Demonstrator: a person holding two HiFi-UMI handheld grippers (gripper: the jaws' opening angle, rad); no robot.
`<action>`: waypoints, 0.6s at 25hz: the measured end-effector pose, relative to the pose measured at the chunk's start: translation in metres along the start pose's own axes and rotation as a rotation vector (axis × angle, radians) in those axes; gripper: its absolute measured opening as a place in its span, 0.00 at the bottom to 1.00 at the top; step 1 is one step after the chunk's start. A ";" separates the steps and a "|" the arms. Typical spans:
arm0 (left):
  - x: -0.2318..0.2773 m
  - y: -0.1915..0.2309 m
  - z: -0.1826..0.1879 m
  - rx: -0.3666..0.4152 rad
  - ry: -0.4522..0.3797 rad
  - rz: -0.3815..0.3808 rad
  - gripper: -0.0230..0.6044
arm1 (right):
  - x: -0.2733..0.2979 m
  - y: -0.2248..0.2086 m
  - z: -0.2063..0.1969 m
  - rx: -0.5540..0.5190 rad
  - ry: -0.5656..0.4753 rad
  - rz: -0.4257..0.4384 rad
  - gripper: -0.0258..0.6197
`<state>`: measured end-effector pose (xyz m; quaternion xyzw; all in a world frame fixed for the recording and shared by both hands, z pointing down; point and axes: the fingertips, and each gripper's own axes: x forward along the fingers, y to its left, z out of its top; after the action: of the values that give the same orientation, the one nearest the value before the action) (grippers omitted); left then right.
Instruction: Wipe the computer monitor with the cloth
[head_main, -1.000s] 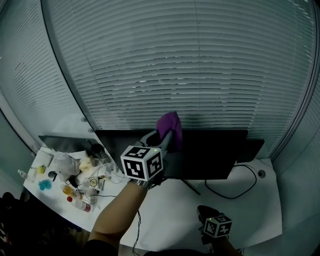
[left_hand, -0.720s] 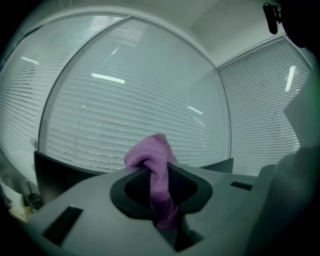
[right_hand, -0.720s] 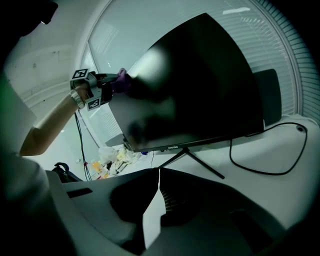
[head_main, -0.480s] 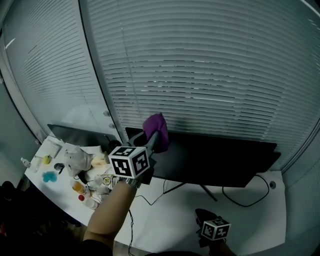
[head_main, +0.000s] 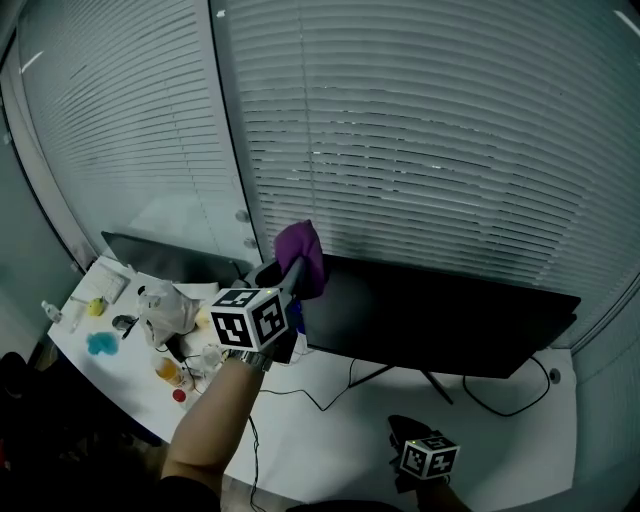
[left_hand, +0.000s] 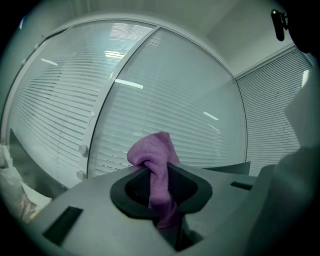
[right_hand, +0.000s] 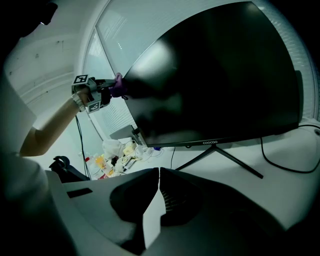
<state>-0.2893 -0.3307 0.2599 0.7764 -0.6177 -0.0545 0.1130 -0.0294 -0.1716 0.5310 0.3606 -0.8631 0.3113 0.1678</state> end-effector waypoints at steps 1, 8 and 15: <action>-0.004 0.005 0.003 -0.003 0.000 0.001 0.15 | 0.000 0.006 0.001 -0.002 0.003 -0.002 0.08; -0.022 0.038 0.008 -0.011 0.006 0.011 0.15 | 0.012 0.034 0.003 -0.010 0.001 -0.013 0.08; -0.041 0.059 -0.008 -0.016 0.022 0.017 0.15 | 0.017 0.050 -0.006 -0.015 -0.034 -0.028 0.08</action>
<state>-0.3530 -0.3028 0.2795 0.7708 -0.6224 -0.0499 0.1266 -0.0775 -0.1494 0.5232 0.3766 -0.8630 0.2963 0.1603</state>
